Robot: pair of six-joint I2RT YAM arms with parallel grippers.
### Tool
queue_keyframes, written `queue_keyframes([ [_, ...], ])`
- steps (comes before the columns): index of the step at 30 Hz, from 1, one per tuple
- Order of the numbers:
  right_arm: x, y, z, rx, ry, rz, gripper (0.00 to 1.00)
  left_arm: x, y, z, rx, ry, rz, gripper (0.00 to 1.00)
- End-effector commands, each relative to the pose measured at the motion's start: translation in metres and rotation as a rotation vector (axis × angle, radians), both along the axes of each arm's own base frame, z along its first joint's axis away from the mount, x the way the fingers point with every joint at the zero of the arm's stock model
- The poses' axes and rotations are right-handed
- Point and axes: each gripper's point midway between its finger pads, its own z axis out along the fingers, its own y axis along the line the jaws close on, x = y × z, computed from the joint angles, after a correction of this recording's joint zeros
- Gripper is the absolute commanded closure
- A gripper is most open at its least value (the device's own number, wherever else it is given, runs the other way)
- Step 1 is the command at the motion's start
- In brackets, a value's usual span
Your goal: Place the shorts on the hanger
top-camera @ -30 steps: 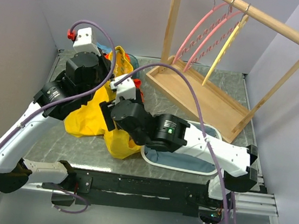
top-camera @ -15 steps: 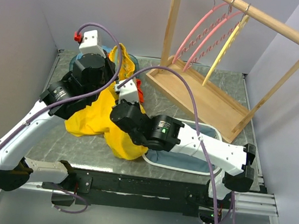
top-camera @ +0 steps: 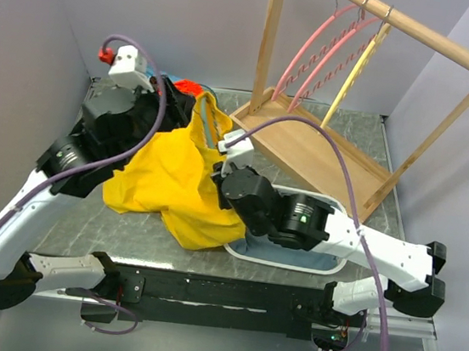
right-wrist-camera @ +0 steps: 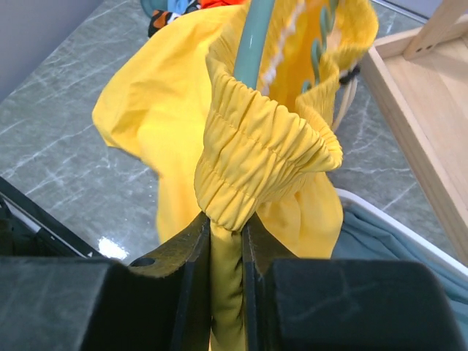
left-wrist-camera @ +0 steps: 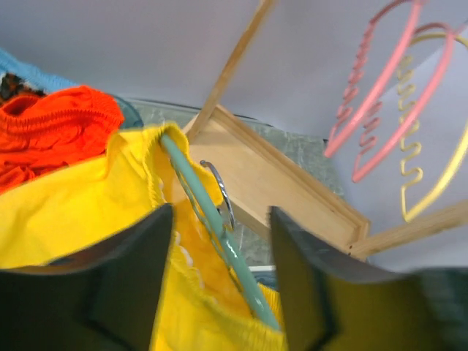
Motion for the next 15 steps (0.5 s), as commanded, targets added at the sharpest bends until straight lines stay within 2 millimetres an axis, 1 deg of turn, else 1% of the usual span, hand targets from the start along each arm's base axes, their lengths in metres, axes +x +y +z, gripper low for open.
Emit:
queue_keyframes([
  [1,0.003,-0.018,0.053,0.187,-0.079,-0.017,1.0,-0.028,-0.003,0.048,-0.067,-0.12,-0.14,0.25],
  [2,0.0,-0.019,0.052,0.198,-0.071,-0.005,1.0,-0.033,-0.004,0.051,-0.069,-0.128,-0.165,0.23],
  [4,-0.005,-0.025,0.063,0.246,-0.071,0.013,1.0,-0.04,-0.006,0.051,-0.066,-0.135,-0.199,0.18],
  [5,-0.008,-0.027,0.061,0.257,-0.067,0.024,1.0,-0.045,-0.002,0.056,-0.077,-0.149,-0.203,0.17],
  [6,-0.013,-0.033,0.071,0.299,-0.07,0.045,1.0,-0.048,0.0,0.057,-0.081,-0.154,-0.209,0.17],
  [8,-0.016,-0.039,0.072,0.339,-0.074,0.055,1.0,-0.056,0.008,0.061,-0.1,-0.18,-0.204,0.16],
  [9,-0.021,-0.049,0.081,0.379,-0.081,0.061,1.0,-0.058,0.011,0.062,-0.111,-0.184,-0.196,0.15],
  [10,-0.022,-0.052,0.079,0.389,-0.079,0.063,1.0,-0.061,0.018,0.061,-0.119,-0.19,-0.181,0.15],
  [11,-0.023,-0.057,0.082,0.409,-0.076,0.058,1.0,-0.063,0.02,0.062,-0.133,-0.193,-0.174,0.16],
  [12,-0.027,-0.067,0.089,0.439,-0.079,0.06,1.0,-0.064,0.023,0.062,-0.138,-0.194,-0.167,0.16],
  [14,-0.031,-0.079,0.093,0.458,-0.067,0.051,1.0,-0.066,0.029,0.06,-0.153,-0.196,-0.145,0.17],
  [15,-0.034,-0.091,0.1,0.486,-0.068,0.05,1.0,-0.066,0.031,0.061,-0.16,-0.201,-0.139,0.18],
])
